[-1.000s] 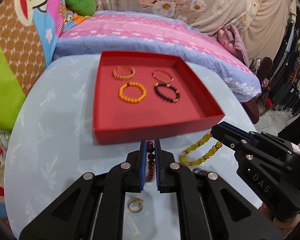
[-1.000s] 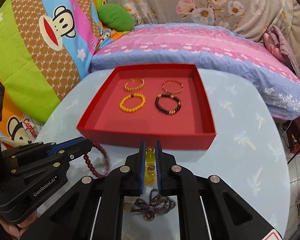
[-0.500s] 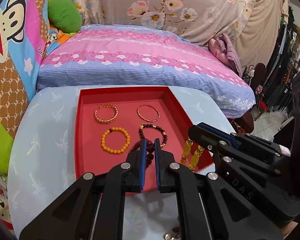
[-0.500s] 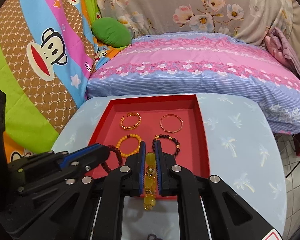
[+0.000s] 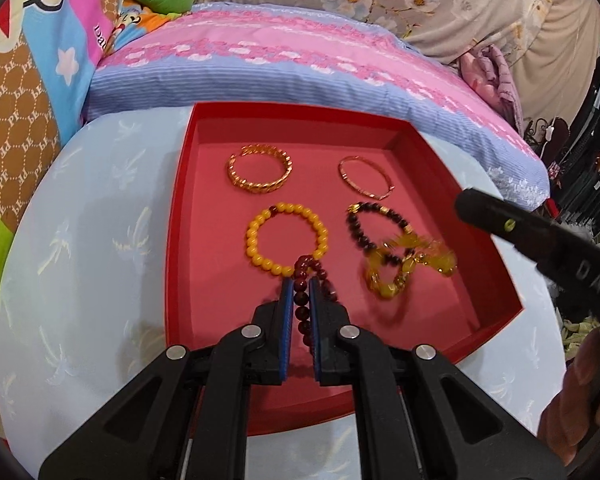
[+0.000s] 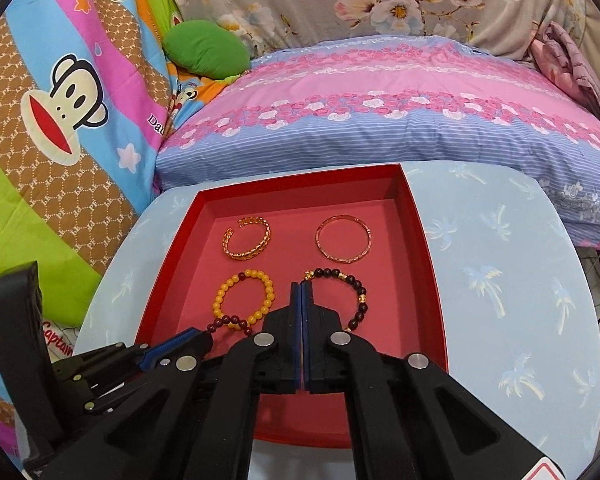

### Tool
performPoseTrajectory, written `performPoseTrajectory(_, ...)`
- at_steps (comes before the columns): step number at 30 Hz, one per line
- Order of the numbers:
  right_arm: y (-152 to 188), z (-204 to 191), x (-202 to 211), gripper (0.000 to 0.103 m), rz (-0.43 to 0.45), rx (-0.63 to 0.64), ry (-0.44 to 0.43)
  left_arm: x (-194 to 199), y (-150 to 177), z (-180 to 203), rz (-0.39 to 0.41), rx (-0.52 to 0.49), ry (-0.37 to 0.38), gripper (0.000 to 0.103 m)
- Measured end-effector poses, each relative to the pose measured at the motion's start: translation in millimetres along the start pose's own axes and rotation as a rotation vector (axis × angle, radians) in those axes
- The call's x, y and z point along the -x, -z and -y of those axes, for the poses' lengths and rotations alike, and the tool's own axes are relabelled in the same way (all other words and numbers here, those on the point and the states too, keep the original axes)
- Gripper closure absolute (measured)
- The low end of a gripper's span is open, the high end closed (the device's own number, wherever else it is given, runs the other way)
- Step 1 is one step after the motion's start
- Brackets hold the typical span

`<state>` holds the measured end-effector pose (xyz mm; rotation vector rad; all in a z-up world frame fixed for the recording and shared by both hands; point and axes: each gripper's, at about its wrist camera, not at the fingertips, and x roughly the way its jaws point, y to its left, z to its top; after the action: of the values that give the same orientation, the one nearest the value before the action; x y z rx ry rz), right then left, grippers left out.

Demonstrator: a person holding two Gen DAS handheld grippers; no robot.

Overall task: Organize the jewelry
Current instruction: 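Lower both bracelets into the red box and open both tools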

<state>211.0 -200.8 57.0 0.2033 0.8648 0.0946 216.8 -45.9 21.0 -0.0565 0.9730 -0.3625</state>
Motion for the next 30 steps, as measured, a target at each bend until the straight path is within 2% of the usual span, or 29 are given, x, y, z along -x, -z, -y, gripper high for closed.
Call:
performPoseTrajectory(3,3.4,0.1,-6.3,0.102,-0.007,0.009,0.018,-4.0,2.9,-3.8,-0.005,-0.009,-0.025,0.095)
performPoseTrajectory(8,12.6,5.4,-17.1,0.102,-0.031,-0.002,0.035,-0.9,3.2,-2.0,0.025,-0.043,-0.107,0.093)
performPoseTrajectory(15,20.0,6.5,-39.1,0.101,-0.094,0.006,0.036,4.7,-2.1,-10.3,0.053,0.011,-0.128,0.069)
performPoseTrajectory(18,24.5,6.2,-43.6,0.100,-0.107,0.010,0.045,8.2,-3.6,-11.3,0.058,0.014,-0.124,0.068)
performPoseTrajectory(21,29.2,7.9,-41.8,0.097,-0.107,0.004,0.047,10.8,-3.6,-9.9,0.065,0.006,-0.127,0.066)
performPoseTrajectory(24,34.1,10.6,-35.8,0.088,-0.100,-0.005,0.049,15.2,-1.5,-6.2,0.084,0.002,-0.153,0.051)
performPoseTrajectory(25,36.0,12.0,-32.2,0.082,-0.092,-0.011,0.050,17.2,-0.4,-5.2,0.091,0.003,-0.156,0.049)
performPoseTrajectory(26,37.6,13.1,-28.7,0.078,-0.086,-0.015,0.051,18.6,1.0,-4.6,0.094,0.005,-0.152,0.049)
performPoseTrajectory(30,45.3,15.7,-10.2,0.076,-0.062,-0.021,0.051,25.4,6.6,-1.1,0.097,0.006,-0.148,0.049)
